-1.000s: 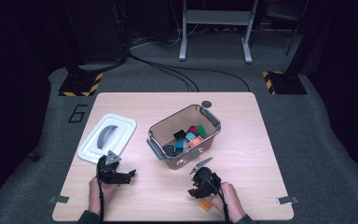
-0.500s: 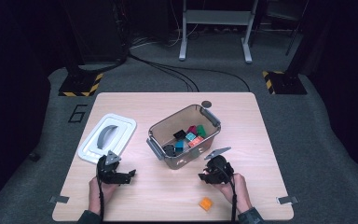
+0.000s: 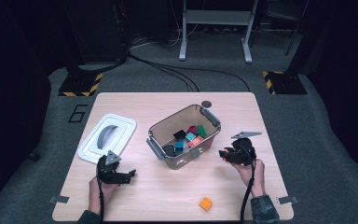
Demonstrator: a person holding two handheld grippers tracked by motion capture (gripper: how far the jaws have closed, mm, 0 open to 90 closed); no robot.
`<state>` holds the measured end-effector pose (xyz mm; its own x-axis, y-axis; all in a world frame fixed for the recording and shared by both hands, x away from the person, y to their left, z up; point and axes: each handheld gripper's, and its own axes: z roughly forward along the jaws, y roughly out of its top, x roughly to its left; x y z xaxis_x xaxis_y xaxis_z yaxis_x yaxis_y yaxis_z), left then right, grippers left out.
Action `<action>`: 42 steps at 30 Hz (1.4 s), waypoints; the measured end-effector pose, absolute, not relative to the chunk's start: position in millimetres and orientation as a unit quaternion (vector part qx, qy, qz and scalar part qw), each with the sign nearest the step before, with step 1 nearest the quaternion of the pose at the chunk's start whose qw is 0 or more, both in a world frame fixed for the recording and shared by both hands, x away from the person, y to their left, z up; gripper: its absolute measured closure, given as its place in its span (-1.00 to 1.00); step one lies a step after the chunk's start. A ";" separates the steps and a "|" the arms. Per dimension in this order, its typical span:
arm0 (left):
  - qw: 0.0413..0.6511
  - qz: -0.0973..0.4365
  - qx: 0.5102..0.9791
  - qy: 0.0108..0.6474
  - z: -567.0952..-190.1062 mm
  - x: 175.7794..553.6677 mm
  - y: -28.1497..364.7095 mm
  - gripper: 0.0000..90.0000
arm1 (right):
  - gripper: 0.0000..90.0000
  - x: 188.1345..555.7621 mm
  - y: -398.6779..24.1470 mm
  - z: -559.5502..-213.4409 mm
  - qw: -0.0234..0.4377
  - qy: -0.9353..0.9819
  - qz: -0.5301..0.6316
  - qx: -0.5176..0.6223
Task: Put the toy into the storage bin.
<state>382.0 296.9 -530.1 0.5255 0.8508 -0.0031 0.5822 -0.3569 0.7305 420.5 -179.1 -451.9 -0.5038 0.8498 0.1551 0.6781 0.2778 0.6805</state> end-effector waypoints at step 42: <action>0.348 0.194 0.801 0.446 -530.0 382.1 297.0 -0.85 | 0.47 490.5 -188.8 -380.8 0.228 0.744 0.384 0.496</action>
<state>382.1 297.0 -530.0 0.5266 0.8501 -0.0004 0.5804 -0.3592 0.7308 490.5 -188.8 -380.8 -0.4036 0.9140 0.0409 0.5630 0.2129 0.7986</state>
